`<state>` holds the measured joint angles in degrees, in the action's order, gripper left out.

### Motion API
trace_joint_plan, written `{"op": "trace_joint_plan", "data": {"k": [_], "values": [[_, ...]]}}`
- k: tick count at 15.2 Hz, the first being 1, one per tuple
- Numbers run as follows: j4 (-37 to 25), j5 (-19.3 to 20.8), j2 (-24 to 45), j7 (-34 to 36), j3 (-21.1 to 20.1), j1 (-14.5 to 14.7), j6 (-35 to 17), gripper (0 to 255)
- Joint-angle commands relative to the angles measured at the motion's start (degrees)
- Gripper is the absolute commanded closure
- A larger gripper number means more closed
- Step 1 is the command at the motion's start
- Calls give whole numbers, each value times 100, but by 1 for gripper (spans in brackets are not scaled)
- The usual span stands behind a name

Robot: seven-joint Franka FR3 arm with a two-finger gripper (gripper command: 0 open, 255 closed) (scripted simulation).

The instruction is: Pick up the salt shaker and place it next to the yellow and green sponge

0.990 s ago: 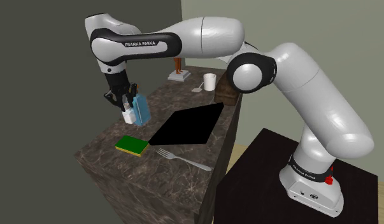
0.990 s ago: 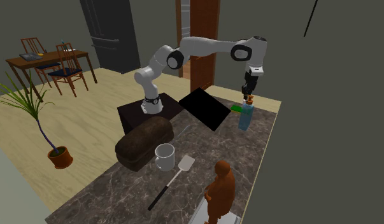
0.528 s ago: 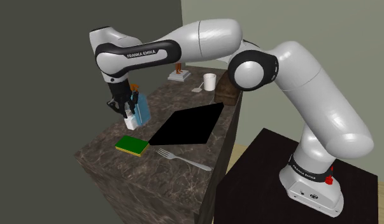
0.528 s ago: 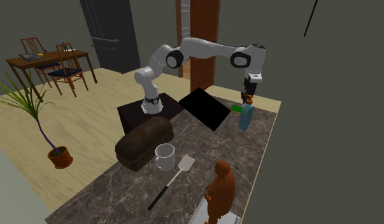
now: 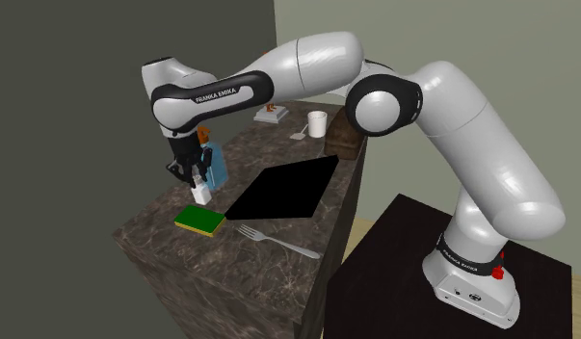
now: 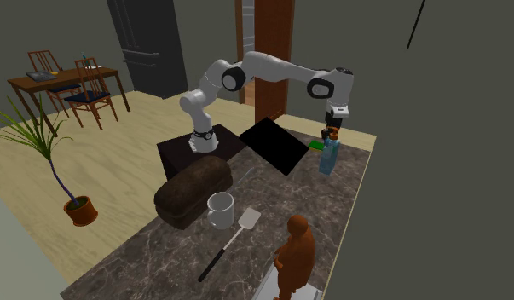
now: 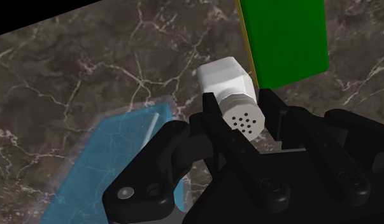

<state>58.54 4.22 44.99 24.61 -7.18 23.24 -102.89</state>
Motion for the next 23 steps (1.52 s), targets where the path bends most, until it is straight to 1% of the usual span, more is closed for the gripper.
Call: {"op": "trace_joint_plan", "data": {"k": [1,6,7,12,16,23], "values": [[20,0,-2,2,0,1,-22,255],[20,0,-1,2,0,1,-22,255],[20,0,-2,2,0,1,-22,0],[20,0,-1,2,0,1,-22,0],[-878,-2,94,-20,1,46,778,0],[-879,-2,94,-20,2,46,779,0]]}}
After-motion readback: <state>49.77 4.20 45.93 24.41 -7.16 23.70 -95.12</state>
